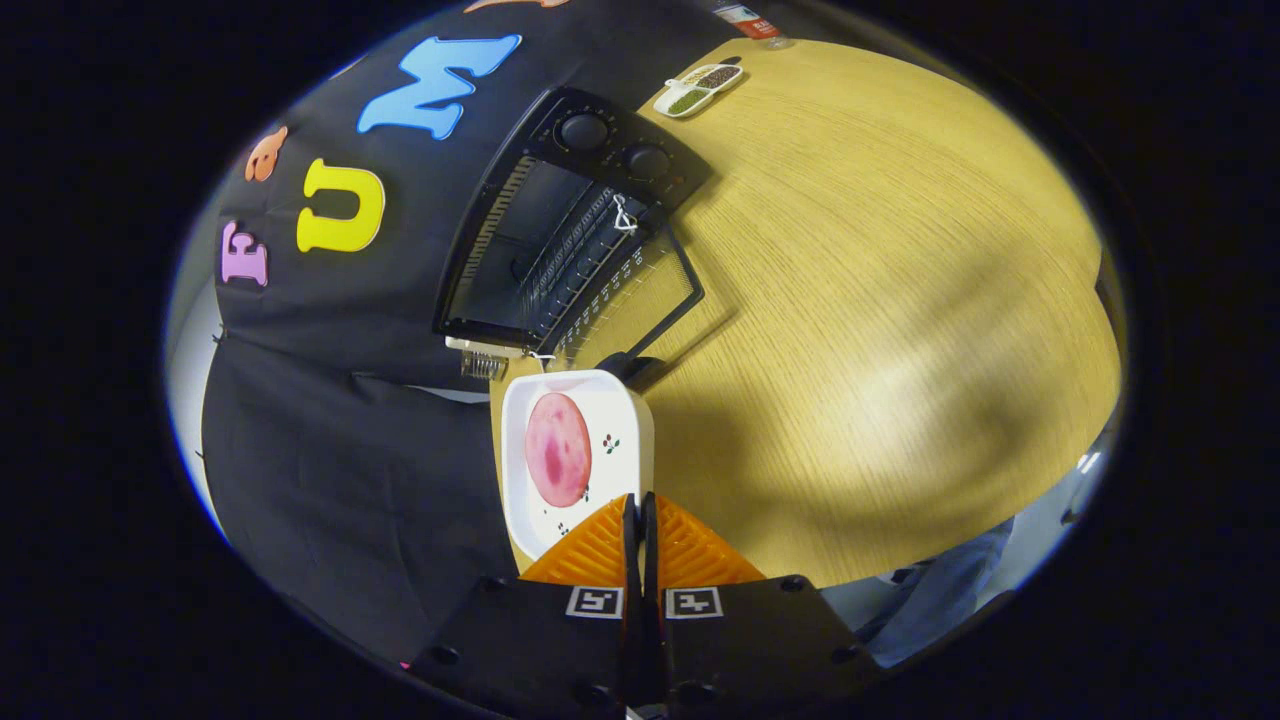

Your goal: Open the toaster oven, put the food inside, and close the toaster oven door.

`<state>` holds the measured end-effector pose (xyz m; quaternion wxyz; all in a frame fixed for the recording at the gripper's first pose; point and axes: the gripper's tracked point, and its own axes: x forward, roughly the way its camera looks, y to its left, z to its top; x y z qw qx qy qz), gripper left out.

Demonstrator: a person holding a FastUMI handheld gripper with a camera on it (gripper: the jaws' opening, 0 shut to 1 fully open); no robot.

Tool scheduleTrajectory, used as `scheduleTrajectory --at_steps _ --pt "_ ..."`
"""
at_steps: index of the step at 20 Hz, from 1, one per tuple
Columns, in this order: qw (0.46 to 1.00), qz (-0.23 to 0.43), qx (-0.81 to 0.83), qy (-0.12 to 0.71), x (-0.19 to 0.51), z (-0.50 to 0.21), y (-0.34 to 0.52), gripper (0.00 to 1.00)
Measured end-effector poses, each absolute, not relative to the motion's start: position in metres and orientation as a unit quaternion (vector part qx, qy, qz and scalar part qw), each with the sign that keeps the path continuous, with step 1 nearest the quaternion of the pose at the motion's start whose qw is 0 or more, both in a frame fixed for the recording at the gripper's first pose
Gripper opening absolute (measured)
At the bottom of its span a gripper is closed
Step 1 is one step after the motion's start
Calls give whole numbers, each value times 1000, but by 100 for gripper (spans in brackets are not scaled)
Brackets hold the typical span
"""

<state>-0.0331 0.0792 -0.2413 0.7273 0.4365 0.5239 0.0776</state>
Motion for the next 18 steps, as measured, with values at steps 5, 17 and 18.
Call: scheduleTrajectory --at_steps 5,17,18 --pt "740 30 473 477 -12 -233 96 1" --pt "715 -68 572 397 69 -243 145 1" --pt "712 -73 578 393 78 -243 147 2"
